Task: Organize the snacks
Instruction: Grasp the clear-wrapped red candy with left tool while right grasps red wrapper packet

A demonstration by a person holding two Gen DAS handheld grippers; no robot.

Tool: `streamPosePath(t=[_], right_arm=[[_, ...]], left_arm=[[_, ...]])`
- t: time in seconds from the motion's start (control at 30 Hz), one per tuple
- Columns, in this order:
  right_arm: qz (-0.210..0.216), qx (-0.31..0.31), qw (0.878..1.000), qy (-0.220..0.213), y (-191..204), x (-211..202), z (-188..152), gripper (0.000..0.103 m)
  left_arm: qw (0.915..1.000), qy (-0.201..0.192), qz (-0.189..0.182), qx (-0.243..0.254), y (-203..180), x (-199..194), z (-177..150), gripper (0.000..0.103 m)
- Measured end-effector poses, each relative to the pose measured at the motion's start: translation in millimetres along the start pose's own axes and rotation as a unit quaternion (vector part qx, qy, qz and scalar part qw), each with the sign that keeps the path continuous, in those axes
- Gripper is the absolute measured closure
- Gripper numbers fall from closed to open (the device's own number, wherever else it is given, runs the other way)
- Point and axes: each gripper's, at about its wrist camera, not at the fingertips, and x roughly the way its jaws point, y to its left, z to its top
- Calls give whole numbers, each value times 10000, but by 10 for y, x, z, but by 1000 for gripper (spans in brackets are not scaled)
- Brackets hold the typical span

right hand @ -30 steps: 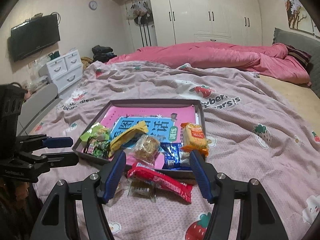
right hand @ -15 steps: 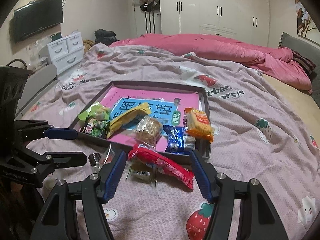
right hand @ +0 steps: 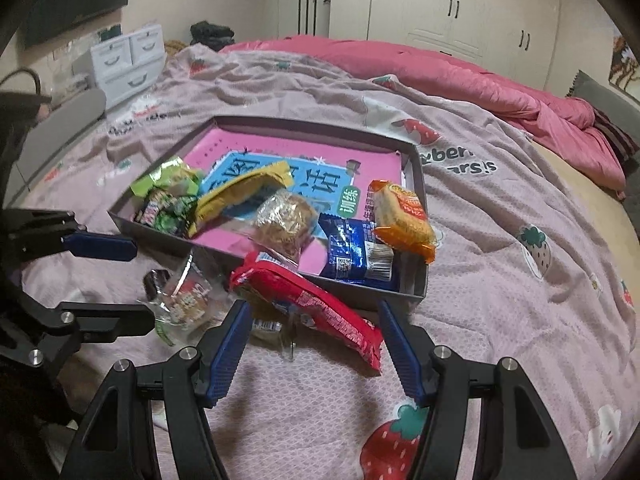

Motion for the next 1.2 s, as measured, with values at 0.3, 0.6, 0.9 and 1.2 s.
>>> streamPosePath(t=[0.3,0.6,0.9,1.2], right_arm=[[-179,-302,9994,56,42,191,48,38],[-372,-564,9977,-21,97,264,48,43],[-672,-612,9958,-109,54,268,82,68],[7,5,9995,-318,-103,156,133,78]], left_arm=[[9998,185,-104,17,-2,161,45,34],[9994,288,-193,-20,7,283,74,34],[9991,402,-103,-82,21,393,108,36],[9983,575,-98,14,-49,517,95,64]])
